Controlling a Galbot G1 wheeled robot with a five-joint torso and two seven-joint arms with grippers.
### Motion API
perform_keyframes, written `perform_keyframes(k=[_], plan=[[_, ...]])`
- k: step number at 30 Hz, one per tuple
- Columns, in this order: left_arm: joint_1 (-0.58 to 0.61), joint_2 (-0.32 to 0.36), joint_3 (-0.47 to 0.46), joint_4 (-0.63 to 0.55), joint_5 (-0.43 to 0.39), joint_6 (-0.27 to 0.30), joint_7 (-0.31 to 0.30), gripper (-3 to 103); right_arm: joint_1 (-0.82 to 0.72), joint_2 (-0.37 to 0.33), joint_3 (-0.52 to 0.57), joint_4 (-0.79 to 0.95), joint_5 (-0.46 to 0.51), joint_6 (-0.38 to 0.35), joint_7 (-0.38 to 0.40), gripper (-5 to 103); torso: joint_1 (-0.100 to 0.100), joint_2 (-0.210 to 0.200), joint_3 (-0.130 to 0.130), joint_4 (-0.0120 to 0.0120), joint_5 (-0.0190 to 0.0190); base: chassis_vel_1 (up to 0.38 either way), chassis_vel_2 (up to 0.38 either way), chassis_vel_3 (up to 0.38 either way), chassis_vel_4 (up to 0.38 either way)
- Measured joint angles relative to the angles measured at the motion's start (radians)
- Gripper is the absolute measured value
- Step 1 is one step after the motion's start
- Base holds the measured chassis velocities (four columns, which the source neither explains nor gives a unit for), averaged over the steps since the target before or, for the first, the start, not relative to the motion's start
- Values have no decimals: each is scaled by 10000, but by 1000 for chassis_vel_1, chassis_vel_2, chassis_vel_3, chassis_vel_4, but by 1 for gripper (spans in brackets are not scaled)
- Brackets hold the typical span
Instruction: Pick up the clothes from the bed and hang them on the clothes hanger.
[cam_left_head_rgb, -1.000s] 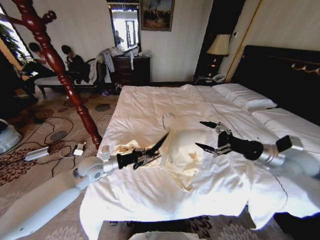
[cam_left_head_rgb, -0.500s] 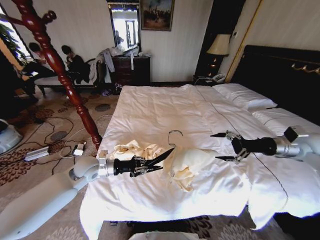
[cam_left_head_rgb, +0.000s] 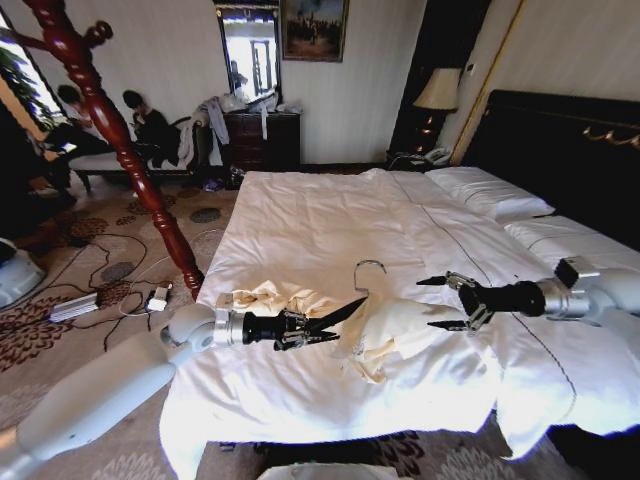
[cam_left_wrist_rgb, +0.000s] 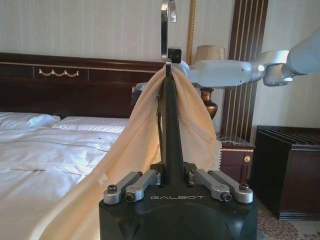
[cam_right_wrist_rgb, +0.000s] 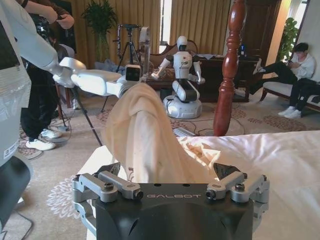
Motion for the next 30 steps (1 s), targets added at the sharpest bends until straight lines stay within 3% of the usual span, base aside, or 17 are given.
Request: perform_keyframes(k=[2,4,11,13,17,20,23,30], plan=[[-288,-80,285,109,-53,1,-9,18,-11,35,-25,19,-31,-48,-165,95,0,0,0,0,0,0,0,0,0],[-413,-112,415,161,-66,2,-9,18,-13,50,-30,14,-59,-70,-282,95,0,0,0,0,-1,0,0,0,0],[-1129,-311,1026,398,-201,3,8,18,-9,219,-32,-39,-433,-149,-1057,63,0,0,0,-1,-1,0,0,0,0],[-1211,-329,1084,414,-225,3,11,18,-9,253,-32,-24,-493,-151,-1087,63,0,0,0,0,0,0,0,0,0],[-1464,-374,1243,475,-277,4,29,18,-12,361,-64,41,-664,-151,-1114,41,0,0,0,0,1,0,0,0,0],[-1536,-418,1291,513,-285,4,37,18,-10,389,-82,100,-687,-154,-1121,36,0,0,0,0,0,0,0,0,0],[-1582,-461,1331,541,-289,1,50,18,5,407,-83,144,-707,-183,-1124,20,0,0,0,0,-1,0,0,0,0],[-1721,-476,1391,579,-289,-9,56,18,35,442,-37,198,-774,-189,-1122,19,0,0,0,0,-1,0,0,0,0]])
